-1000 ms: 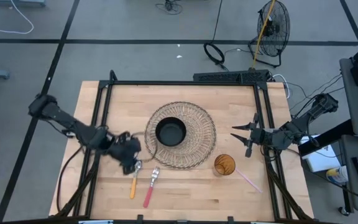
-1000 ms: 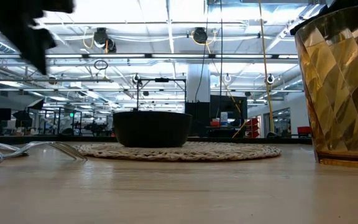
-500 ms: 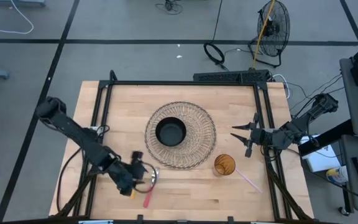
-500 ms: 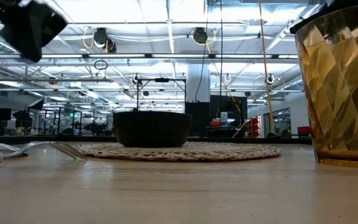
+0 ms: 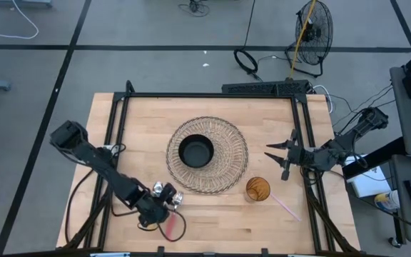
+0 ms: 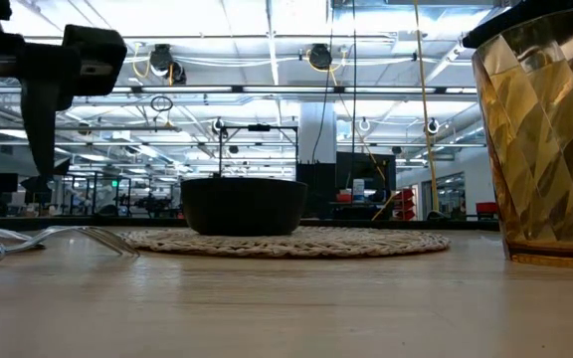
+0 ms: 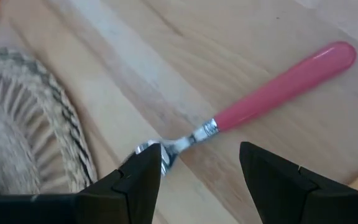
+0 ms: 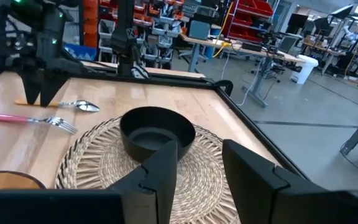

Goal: Pick & Place Utensil
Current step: Put the pink fork into the black bowl

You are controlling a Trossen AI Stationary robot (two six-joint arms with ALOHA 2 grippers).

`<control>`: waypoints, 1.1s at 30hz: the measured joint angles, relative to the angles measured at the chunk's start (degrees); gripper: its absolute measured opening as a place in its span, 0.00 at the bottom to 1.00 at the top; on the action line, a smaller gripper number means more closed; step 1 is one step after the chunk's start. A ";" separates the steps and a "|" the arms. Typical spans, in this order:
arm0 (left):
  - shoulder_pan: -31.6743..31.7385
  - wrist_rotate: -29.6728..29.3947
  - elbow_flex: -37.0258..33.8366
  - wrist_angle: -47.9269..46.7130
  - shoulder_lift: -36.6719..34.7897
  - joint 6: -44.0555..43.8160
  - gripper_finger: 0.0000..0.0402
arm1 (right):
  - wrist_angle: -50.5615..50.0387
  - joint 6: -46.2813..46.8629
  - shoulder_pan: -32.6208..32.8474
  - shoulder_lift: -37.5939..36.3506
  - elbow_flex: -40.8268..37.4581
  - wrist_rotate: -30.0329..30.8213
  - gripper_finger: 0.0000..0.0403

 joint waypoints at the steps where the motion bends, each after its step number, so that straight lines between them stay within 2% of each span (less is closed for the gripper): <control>1: 0.00 0.00 0.36 0.12 0.39 1.70 0.56 | 0.00 0.42 0.01 0.09 0.00 0.00 0.32; 5: 0.17 0.34 2.04 0.10 2.27 8.14 0.56 | 0.00 0.89 0.02 0.14 0.00 0.00 0.32; 12: 1.46 5.88 5.07 -2.07 6.40 15.06 0.56 | 0.61 0.92 0.02 0.19 0.00 0.00 0.32; 18: 2.70 6.25 5.05 -2.79 8.49 21.05 0.56 | 0.85 1.46 0.02 0.79 0.00 -0.01 0.32; 26: 5.29 10.28 5.05 -0.26 9.87 23.59 0.55 | 0.84 2.45 0.02 1.85 0.00 -0.11 0.32; 29: 6.13 11.13 5.05 0.60 9.99 22.47 0.49 | 0.84 2.45 0.01 2.00 0.00 -0.13 0.32; 33: 7.00 12.65 5.05 0.53 10.01 20.50 0.35 | 0.83 2.42 0.02 2.09 0.00 -0.11 0.32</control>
